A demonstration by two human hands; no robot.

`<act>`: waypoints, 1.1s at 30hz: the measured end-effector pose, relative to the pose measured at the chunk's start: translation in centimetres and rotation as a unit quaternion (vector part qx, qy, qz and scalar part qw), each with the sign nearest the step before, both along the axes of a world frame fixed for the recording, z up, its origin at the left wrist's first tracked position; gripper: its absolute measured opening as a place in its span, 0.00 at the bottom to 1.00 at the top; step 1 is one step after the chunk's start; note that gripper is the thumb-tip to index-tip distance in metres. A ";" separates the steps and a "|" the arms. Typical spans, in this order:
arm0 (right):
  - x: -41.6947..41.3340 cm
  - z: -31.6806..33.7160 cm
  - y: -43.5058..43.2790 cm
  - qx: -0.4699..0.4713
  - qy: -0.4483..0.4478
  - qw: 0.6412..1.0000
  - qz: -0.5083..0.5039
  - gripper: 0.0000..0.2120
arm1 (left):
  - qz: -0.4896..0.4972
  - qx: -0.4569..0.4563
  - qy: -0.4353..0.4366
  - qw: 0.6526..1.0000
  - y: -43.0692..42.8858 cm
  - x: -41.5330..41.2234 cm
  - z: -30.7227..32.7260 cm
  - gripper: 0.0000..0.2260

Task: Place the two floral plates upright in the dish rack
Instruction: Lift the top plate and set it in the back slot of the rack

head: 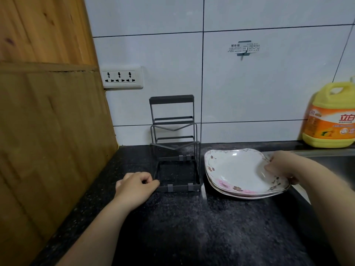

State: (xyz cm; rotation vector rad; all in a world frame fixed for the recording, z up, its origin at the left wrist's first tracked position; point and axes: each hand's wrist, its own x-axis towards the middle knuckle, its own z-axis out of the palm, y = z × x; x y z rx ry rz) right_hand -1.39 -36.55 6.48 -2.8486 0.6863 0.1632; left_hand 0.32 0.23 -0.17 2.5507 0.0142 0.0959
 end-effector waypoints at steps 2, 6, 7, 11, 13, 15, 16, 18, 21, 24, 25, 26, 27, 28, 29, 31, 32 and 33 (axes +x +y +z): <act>0.3 -0.3 -0.2 -0.006 -0.006 1.000 0.017 0.15 | 0.001 0.000 -0.002 1.000 0.0 0.0 0.0 0.17; 0.4 -0.2 -0.4 -0.015 -0.001 0.999 0.030 0.09 | 0.004 0.002 -0.006 1.000 -0.1 0.0 0.1 0.17; 0.3 -0.1 -0.4 -0.010 -0.003 1.000 0.027 0.08 | 0.004 0.001 -0.008 1.000 -0.1 0.0 0.1 0.17; 0.3 0.2 -0.4 -0.055 -0.001 0.998 0.037 0.10 | 0.004 -0.001 -0.006 1.000 -0.1 -0.1 0.1 0.17; 0.4 0.4 -0.4 -0.064 -0.006 0.997 0.037 0.12 | 0.003 -0.002 -0.006 1.000 -0.1 -0.1 0.1 0.17; 0.3 0.8 -0.4 -0.058 -0.025 0.997 0.032 0.13 | 0.003 -0.002 -0.009 1.000 0.0 -0.1 0.0 0.17; 0.3 1.0 -0.6 -0.055 -0.037 0.997 0.032 0.14 | 0.003 -0.003 -0.010 1.000 0.0 -0.1 0.0 0.16; 0.3 1.3 -0.7 -0.050 -0.066 0.996 0.032 0.13 | 0.003 -0.003 -0.012 1.000 0.0 0.0 0.0 0.17; 0.4 1.8 -0.7 -0.013 -0.121 0.992 0.016 0.13 | 0.002 0.001 -0.015 1.000 0.0 0.0 -0.1 0.17; 0.2 2.5 -0.6 0.013 -0.161 0.987 0.004 0.12 | 0.003 0.000 -0.015 1.000 0.1 0.0 -0.1 0.17; 0.0 2.9 -0.6 0.018 -0.172 0.985 0.004 0.12 | 0.003 -0.001 -0.015 1.000 0.1 0.0 -0.1 0.17; -0.4 3.3 -0.6 0.020 -0.179 0.984 0.003 0.12 | 0.003 -0.002 -0.015 1.000 0.0 0.0 -0.1 0.17; -0.7 3.9 -0.6 0.022 -0.187 0.982 0.007 0.12 | 0.003 -0.003 -0.016 1.000 0.0 0.0 -0.1 0.17; -1.3 4.7 -0.7 0.026 -0.196 0.980 0.011 0.11 | 0.003 -0.003 -0.016 1.000 0.0 0.0 -0.1 0.17; -1.9 5.5 -0.7 0.031 -0.205 0.978 0.012 0.11 | 0.002 -0.001 -0.015 1.000 0.0 0.0 -0.1 0.17; -3.1 7.0 -0.8 0.024 -0.236 0.971 0.009 0.08 | 0.003 -0.001 -0.014 1.000 0.0 0.0 -0.1 0.17; -3.4 7.5 -1.2 0.014 -0.263 0.965 0.006 0.07 | 0.004 -0.002 -0.014 1.000 0.1 0.0 -0.1 0.17; -3.6 7.9 -1.4 0.014 -0.292 0.956 -0.001 0.06 | 0.004 -0.002 -0.015 1.000 0.1 0.0 -0.1 0.17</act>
